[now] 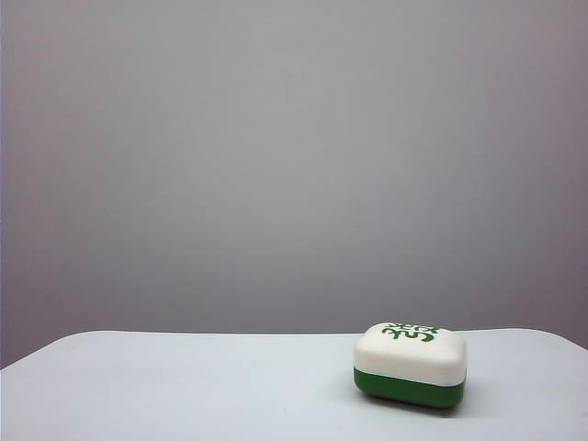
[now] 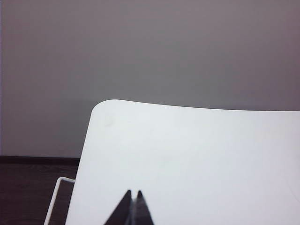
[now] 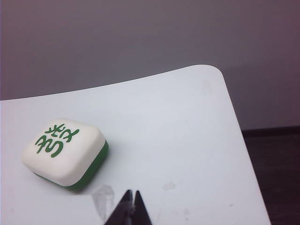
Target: Pick up the foam mahjong on the table and turn it over.
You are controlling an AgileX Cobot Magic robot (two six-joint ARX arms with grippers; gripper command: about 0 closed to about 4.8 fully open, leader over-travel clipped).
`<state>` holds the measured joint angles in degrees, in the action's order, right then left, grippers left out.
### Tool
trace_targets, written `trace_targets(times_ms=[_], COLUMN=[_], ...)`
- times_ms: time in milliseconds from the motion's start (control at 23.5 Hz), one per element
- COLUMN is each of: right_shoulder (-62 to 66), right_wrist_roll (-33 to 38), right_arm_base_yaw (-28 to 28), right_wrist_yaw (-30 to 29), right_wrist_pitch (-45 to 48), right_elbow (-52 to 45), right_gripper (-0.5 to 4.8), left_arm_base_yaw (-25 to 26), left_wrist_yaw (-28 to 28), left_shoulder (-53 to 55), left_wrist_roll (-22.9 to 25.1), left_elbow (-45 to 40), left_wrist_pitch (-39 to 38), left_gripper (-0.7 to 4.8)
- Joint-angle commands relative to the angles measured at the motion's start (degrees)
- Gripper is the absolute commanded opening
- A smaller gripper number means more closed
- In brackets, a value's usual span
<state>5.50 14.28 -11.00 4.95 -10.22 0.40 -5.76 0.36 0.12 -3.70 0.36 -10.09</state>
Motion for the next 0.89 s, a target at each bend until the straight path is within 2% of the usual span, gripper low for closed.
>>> trace_targets(times_ms=[43, 340, 511, 638, 766, 893], right_shoulder=[0.0, 0.0, 0.0, 0.13, 3.3, 8.85], right_wrist_roll=[0.07, 0.09, 0.09, 0.87, 0.87, 0.87], right_arm_base_yaw=[-0.02, -0.02, -0.07, -0.13, -0.11, -0.09], right_wrist_yaw=[0.07, 0.04, -0.44, -1.2, 1.81, 2.78], right_wrist_pitch=[0.13, 0.22, 3.23, 6.99, 5.84, 9.11], right_elbow=[-0.35, -0.35, -0.2, 1.18, 6.4, 9.62], right_gripper=[-0.05, -0.06, -0.06, -0.06, -0.06, -0.06], left_arm_base_yaw=[-0.02, -0.02, -0.02, -0.02, 0.0, 0.0], left_wrist_yaw=[-0.15, -0.07, 3.34, 3.5, 1.79, 1.81], left_shoulder=[0.09, 0.09, 0.09, 0.24, 1.42, 5.18], left_wrist_roll=[0.04, -0.33, -4.2, -6.01, -6.1, -6.16], left_elbow=[0.02, 0.02, 1.05, 4.68, 9.07, 11.76], left_wrist_pitch=[-0.5, -0.24, 2.8, 2.99, 2.99, 3.45], left_gripper=[-0.05, -0.05, -0.05, -0.05, -0.05, -0.05])
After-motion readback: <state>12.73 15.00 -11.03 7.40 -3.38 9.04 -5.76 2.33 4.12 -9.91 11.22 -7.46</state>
